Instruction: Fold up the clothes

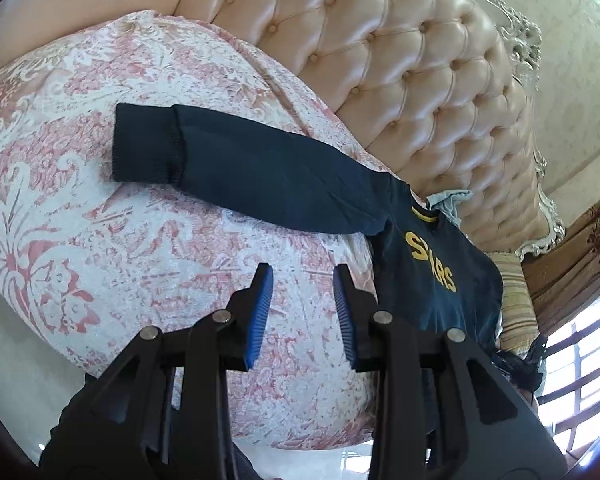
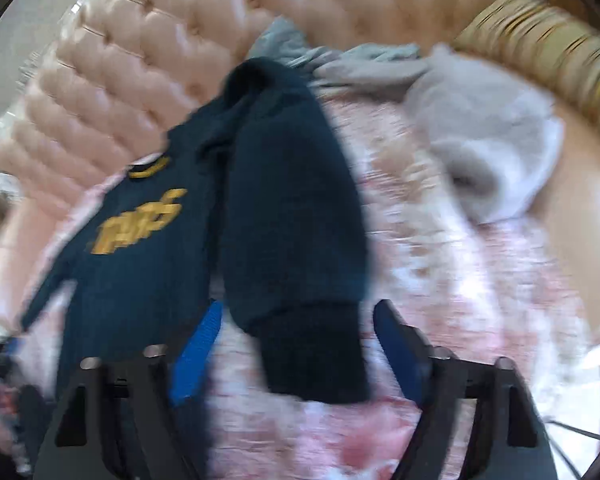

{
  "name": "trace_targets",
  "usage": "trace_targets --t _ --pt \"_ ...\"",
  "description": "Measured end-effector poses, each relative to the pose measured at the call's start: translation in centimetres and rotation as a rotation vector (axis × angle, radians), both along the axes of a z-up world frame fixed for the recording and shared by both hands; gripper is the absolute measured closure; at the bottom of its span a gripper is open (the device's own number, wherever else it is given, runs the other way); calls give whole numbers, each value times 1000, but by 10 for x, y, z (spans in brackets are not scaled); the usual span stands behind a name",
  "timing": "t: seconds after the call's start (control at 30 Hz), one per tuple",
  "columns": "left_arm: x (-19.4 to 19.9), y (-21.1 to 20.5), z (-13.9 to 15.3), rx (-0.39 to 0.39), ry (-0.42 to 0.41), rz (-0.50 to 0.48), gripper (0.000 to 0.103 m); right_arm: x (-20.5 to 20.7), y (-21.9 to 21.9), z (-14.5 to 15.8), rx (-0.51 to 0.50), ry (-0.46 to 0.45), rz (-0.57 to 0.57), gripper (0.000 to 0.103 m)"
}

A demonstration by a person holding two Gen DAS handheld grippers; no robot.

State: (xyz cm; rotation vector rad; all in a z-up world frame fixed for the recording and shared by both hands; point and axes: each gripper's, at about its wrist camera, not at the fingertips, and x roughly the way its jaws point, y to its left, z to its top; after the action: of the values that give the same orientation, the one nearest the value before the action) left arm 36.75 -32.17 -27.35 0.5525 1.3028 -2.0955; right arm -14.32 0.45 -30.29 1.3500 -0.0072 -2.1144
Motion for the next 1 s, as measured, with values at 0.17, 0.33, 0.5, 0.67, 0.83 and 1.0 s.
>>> trace_targets --t 0.17,0.33,0.5,0.67,0.83,1.0 --pt "3 -4 -4 27 16 17 69 -5 10 39 37 107 -67 93" --pt "1 -4 -4 30 11 7 69 -40 34 110 75 293 -197 93" --pt "1 -4 -4 33 4 7 69 -108 27 149 212 400 -223 93" --pt "-1 -5 -5 35 -15 2 69 -172 5 133 374 366 -184 93" --pt "-4 -6 -7 40 -36 -2 69 -203 -6 59 555 280 -154 92" --pt "-6 -7 -8 47 -39 -11 69 -200 19 20 620 219 -189 86"
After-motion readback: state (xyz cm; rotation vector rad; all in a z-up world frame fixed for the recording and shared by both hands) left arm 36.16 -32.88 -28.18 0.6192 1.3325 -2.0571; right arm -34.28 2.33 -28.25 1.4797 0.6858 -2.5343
